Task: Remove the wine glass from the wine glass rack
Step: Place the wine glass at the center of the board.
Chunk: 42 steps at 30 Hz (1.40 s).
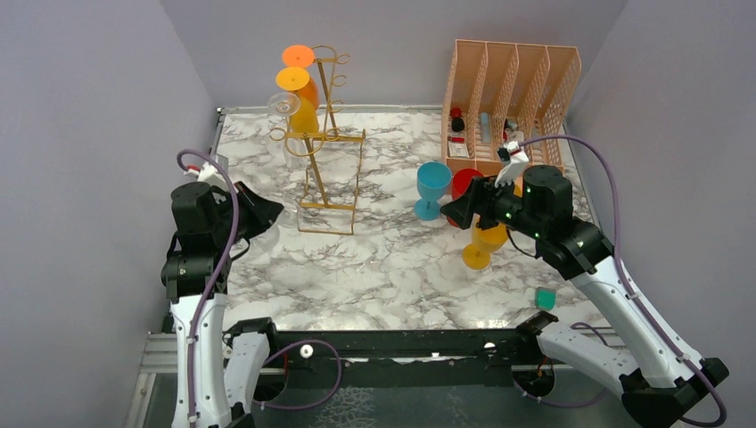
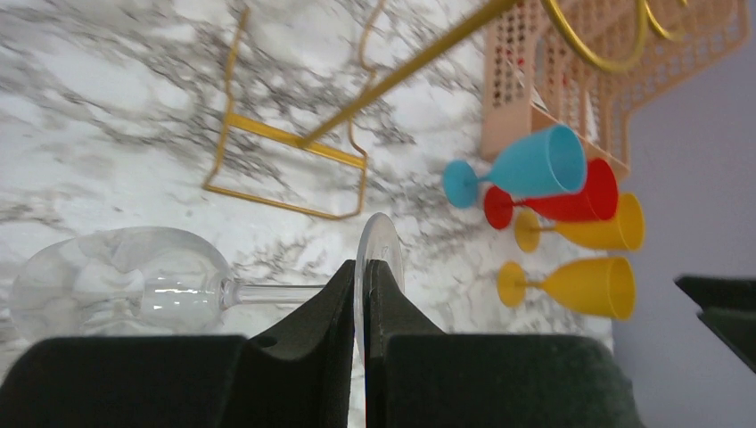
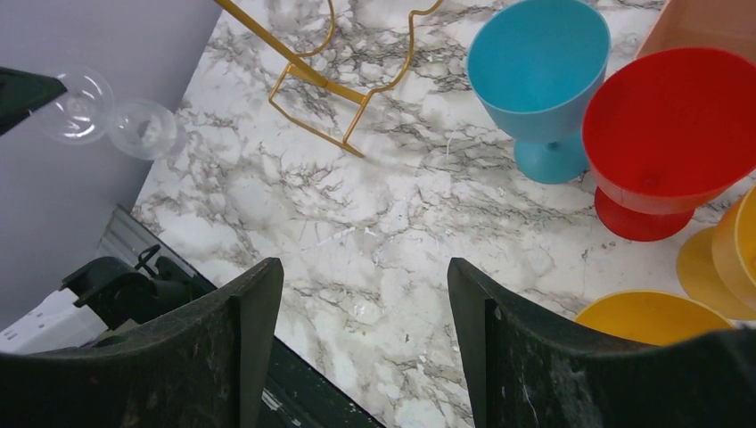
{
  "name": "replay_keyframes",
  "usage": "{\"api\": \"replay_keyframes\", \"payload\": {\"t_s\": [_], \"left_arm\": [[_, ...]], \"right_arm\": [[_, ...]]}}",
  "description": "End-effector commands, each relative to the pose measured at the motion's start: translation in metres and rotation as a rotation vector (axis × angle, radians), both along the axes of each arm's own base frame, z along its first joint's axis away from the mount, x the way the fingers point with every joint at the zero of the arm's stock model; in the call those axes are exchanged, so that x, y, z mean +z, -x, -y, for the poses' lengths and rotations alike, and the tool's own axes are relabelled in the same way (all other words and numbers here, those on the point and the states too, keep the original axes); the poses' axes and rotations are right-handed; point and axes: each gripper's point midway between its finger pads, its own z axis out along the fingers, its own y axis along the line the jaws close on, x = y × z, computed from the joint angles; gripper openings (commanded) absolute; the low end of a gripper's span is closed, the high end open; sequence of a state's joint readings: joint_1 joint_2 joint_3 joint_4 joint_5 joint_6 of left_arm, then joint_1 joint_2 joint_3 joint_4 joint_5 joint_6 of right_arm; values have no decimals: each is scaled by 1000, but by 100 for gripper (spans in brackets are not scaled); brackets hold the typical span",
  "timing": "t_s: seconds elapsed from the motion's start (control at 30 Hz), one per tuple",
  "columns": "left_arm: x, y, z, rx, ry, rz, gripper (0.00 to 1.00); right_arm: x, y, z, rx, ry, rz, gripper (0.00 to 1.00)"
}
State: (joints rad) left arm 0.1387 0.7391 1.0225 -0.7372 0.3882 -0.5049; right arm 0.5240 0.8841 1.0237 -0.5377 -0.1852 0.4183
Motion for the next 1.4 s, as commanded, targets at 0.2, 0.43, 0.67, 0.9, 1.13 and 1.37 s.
{"api": "replay_keyframes", "payload": {"t_s": [0.2,0.43,0.67,0.9,1.13,1.37], "left_arm": [[-9,64,91,-570,223,54,0],[-20,73,108,-730,253,33,0],[-26,75,143,-873,218,12,0],[-7,70,188,-871,182,121,0],[3,72,215,-885,181,198,0],[19,70,223,-865,238,273,0]], "right_arm": [[7,8,-31,145,-121,-4,71],[7,19,-45,254,-160,-15,71],[2,36,-66,412,-236,-88,70],[-4,60,-85,613,-323,-228,64],[-5,84,-91,761,-360,-282,63],[-19,92,-99,824,-330,-329,60]]}}
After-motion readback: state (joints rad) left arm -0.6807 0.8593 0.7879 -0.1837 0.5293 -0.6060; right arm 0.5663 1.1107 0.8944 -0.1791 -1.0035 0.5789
